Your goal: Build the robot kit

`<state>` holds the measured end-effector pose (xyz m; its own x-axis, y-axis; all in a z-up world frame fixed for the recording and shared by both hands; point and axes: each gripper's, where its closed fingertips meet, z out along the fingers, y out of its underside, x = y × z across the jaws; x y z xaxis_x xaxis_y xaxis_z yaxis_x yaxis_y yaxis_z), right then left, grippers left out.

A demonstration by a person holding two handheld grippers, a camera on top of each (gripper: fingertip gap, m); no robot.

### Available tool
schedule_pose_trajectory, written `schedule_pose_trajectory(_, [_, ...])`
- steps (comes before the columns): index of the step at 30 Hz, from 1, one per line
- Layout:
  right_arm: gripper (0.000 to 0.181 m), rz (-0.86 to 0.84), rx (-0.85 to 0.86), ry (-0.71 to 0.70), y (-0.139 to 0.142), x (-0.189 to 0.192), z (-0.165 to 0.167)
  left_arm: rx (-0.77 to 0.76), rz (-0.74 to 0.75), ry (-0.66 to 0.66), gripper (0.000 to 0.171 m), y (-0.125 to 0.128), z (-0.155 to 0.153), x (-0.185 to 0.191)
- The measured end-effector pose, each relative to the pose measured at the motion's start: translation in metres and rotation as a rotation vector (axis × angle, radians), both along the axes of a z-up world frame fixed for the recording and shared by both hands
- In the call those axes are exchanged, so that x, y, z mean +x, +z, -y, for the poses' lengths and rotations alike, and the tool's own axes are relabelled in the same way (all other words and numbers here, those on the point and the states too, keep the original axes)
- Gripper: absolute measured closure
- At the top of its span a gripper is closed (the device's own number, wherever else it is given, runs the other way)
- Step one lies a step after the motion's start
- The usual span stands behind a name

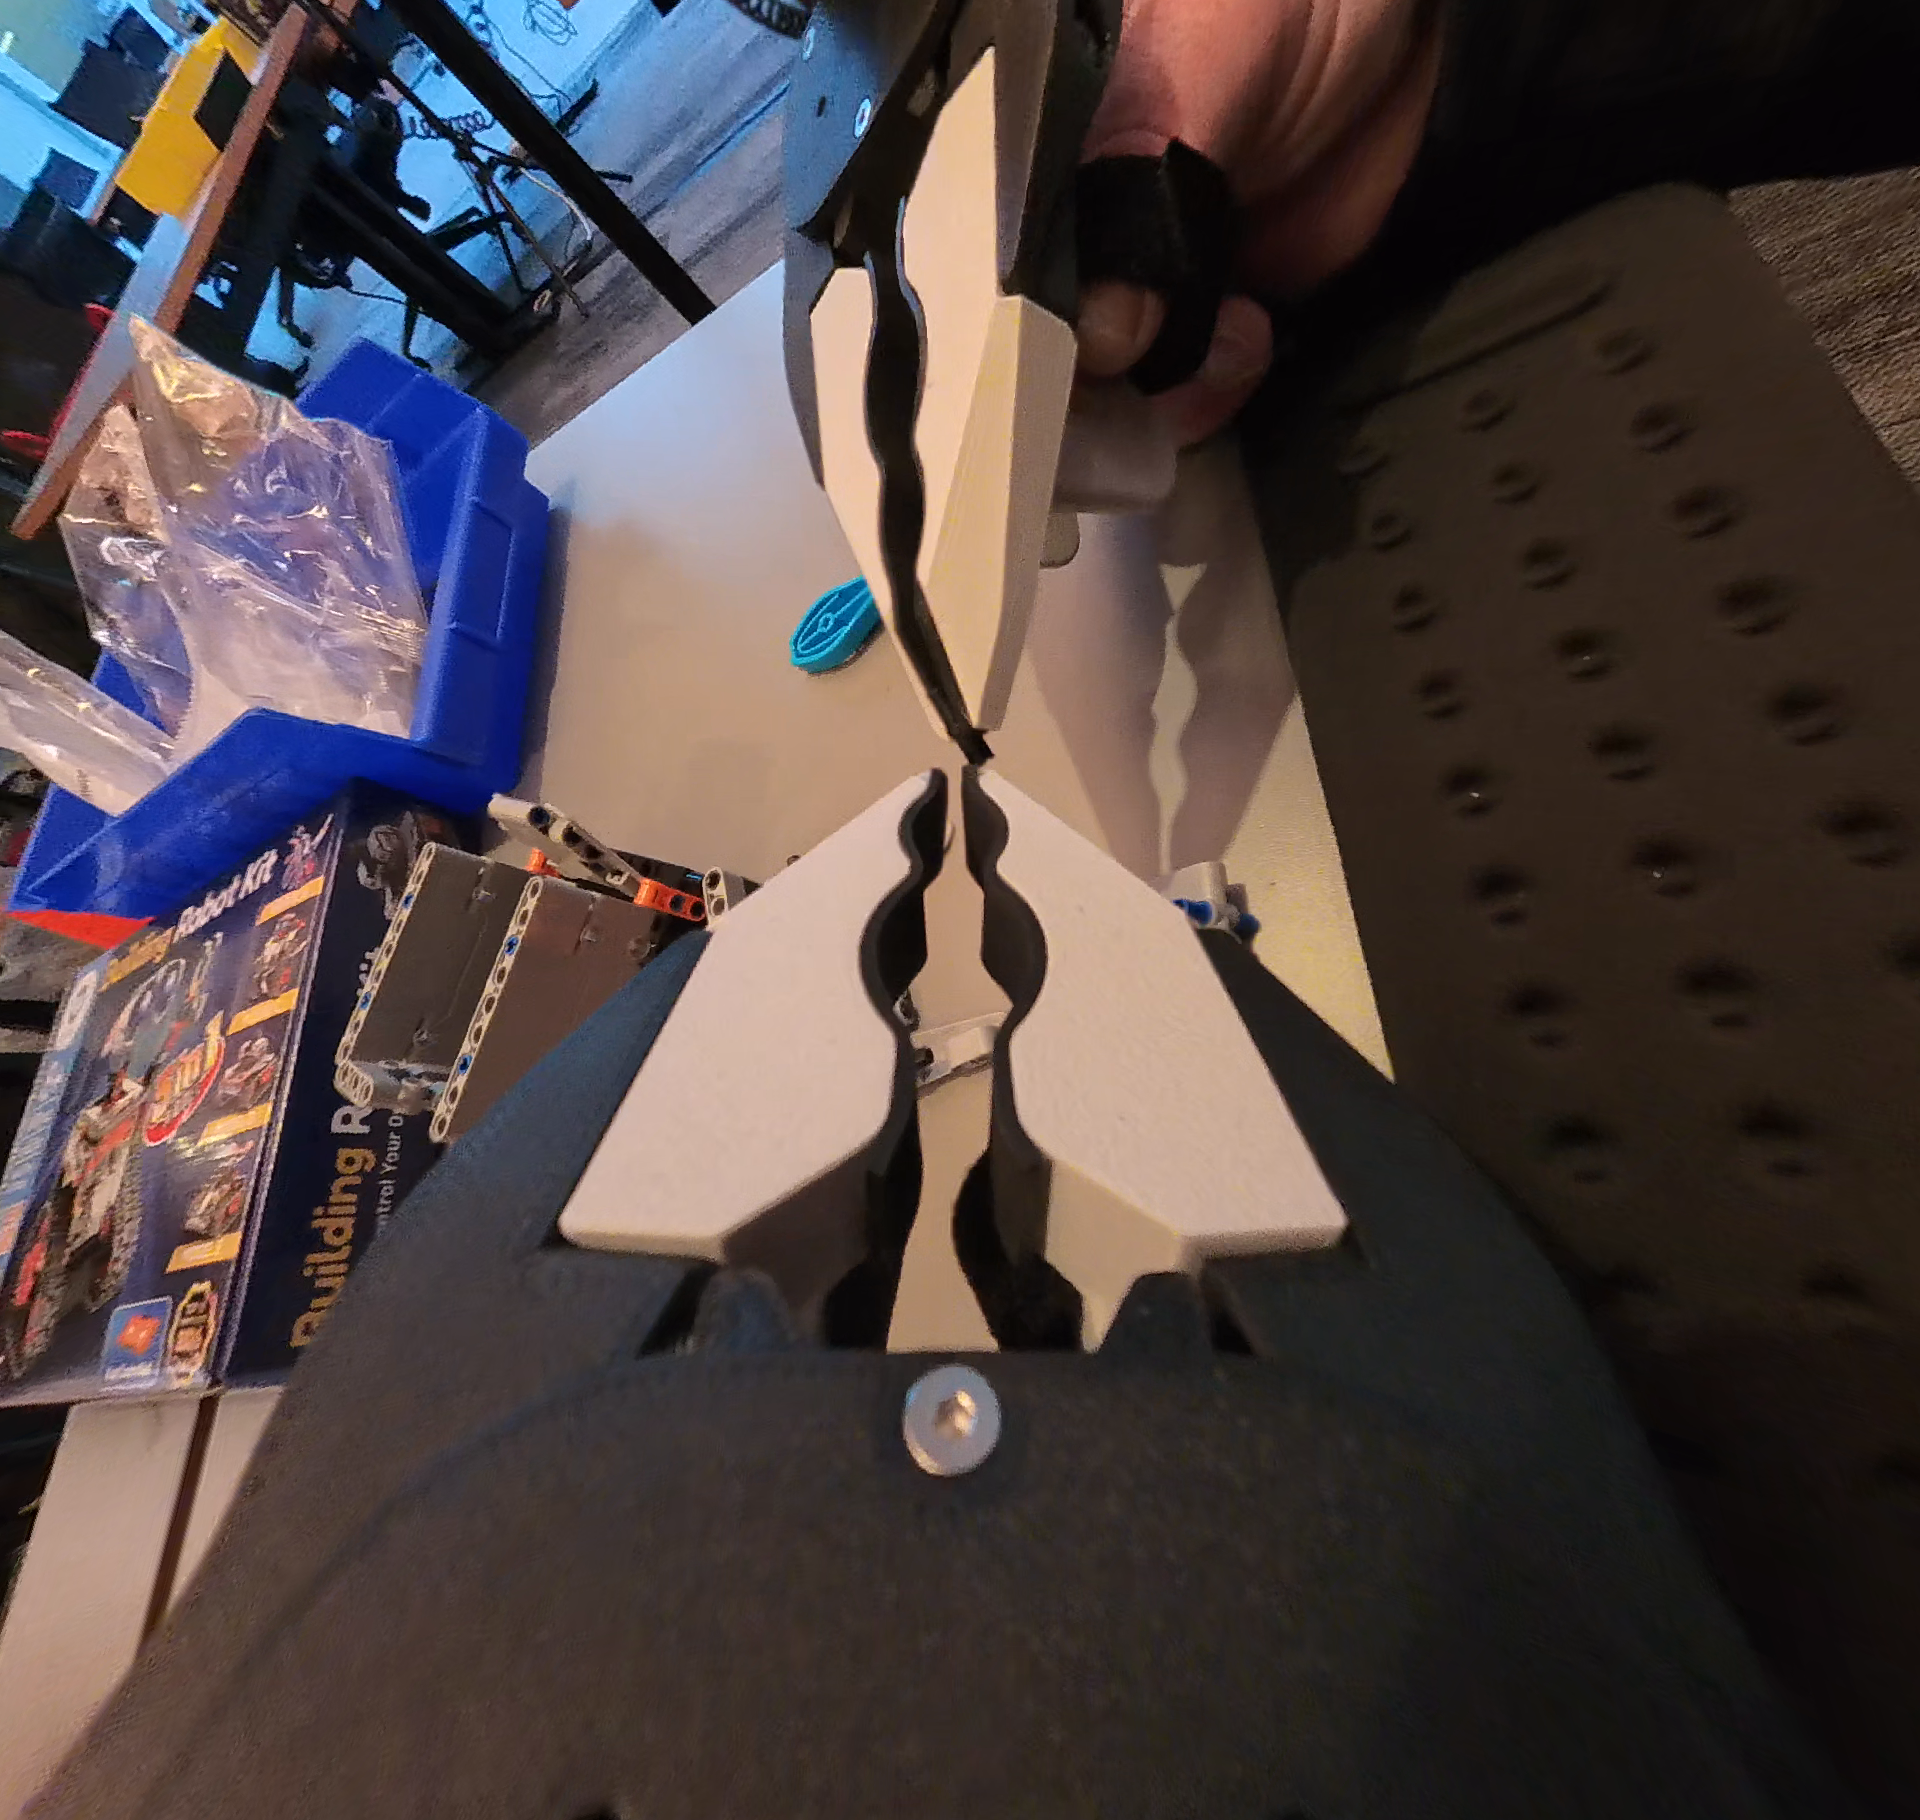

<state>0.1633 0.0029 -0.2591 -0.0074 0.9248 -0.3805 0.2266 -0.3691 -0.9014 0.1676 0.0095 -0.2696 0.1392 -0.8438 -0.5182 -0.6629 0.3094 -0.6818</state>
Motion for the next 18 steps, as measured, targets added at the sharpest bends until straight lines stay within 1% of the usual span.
schedule_pose_trajectory(5, [0.179,-0.020,-0.011,-0.003,0.0024,0.0003,-0.0013,0.013,0.003,-0.003,0.171,0.0020,-0.0007,0.0001])
schedule_pose_trajectory(6, [0.179,-0.024,-0.013,-0.009,0.0028,0.0008,-0.0024,0.008,0.000,-0.008,0.166,0.0014,-0.0003,-0.0005])
schedule_pose_trajectory(7, [0.179,-0.039,-0.016,-0.020,0.0050,0.0021,-0.0044,-0.008,-0.006,-0.017,0.156,-0.0002,0.0011,-0.0009])
schedule_pose_trajectory(10, [0.179,-0.065,-0.028,-0.028,0.0086,0.0042,-0.0064,-0.019,0.003,-0.028,0.153,0.0004,0.0025,0.0008])
schedule_pose_trajectory(12, [0.179,-0.053,-0.022,-0.026,0.0065,0.0025,-0.0054,-0.002,0.010,-0.026,0.156,0.0024,0.0032,0.0031])
schedule_pose_trajectory(16, [0.179,-0.042,-0.021,-0.025,0.0045,0.0015,-0.0053,0.050,0.009,-0.002,0.169,0.0064,0.0009,0.0035])
schedule_pose_trajectory(18, [0.179,-0.035,-0.020,-0.030,0.0032,0.0010,-0.0060,0.047,0.001,0.004,0.169,0.0049,0.0002,0.0029])
